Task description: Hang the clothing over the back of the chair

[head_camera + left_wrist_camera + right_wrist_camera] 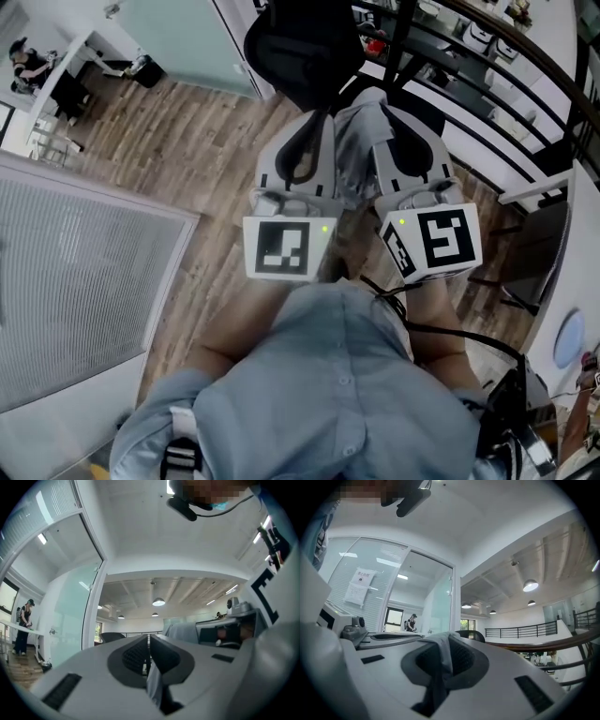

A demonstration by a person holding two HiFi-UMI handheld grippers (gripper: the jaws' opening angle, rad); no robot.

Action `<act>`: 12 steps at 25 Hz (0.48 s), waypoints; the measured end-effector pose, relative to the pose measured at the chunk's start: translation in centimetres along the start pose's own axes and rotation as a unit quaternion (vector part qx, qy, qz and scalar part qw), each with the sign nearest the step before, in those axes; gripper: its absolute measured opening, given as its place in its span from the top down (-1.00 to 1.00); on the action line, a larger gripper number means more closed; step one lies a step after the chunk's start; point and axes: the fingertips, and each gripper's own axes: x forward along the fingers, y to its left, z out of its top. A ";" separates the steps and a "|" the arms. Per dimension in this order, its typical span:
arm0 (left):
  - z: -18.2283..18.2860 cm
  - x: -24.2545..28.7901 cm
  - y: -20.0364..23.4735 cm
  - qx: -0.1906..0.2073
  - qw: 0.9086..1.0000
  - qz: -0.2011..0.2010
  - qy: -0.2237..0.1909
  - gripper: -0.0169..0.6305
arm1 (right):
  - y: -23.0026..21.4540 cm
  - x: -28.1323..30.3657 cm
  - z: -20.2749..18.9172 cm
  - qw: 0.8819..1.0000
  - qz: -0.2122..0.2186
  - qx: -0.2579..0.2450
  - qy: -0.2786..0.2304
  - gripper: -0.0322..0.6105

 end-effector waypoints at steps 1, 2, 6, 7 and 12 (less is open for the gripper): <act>0.5 0.4 0.3 0.003 1.000 0.005 -0.007 0.88 | -0.3 0.6 0.5 1.000 0.005 -0.004 -0.005 0.83; 0.8 0.9 0.5 0.006 1.000 0.009 -0.013 0.88 | -0.6 1.1 0.8 1.000 0.009 -0.007 -0.009 0.83; 0.9 2.7 1.4 0.014 0.999 0.025 -0.019 0.88 | -2.3 3.2 1.2 1.000 0.019 -0.012 -0.020 0.83; 0.8 3.0 1.7 0.014 0.999 0.028 -0.018 0.88 | -2.6 3.6 1.1 1.000 0.021 -0.013 -0.020 0.83; -0.5 4.4 3.1 0.008 0.999 0.033 -0.002 0.88 | -3.0 6.0 0.2 0.999 0.029 -0.012 -0.010 0.83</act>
